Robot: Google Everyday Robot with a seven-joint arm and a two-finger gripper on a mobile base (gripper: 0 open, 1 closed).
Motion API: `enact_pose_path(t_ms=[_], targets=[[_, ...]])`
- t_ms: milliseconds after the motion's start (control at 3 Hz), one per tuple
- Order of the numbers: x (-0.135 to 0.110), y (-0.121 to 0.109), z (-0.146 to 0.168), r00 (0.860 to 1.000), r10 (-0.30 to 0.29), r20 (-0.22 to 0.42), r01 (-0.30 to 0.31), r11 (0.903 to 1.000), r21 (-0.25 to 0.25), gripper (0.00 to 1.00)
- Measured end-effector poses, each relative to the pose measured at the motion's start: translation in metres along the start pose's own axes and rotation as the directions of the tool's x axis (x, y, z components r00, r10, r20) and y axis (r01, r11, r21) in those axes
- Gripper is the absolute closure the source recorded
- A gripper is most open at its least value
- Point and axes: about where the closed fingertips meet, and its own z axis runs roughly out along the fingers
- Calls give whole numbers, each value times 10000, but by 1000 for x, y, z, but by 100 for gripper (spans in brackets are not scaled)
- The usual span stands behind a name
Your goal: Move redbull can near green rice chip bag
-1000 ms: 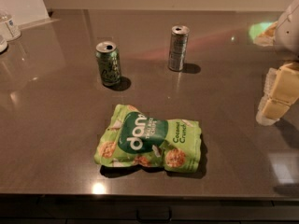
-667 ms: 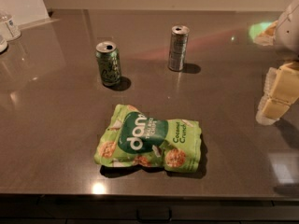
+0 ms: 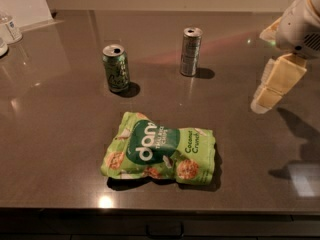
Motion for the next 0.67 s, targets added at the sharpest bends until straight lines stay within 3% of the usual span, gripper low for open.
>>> enact_pose_path(t_ms=[333,667], targets=[[-15,-31,19,9962,414,763,-430,9989,184,0],[-33,-64,42,9835,925,1552,-989,9945,341,0]])
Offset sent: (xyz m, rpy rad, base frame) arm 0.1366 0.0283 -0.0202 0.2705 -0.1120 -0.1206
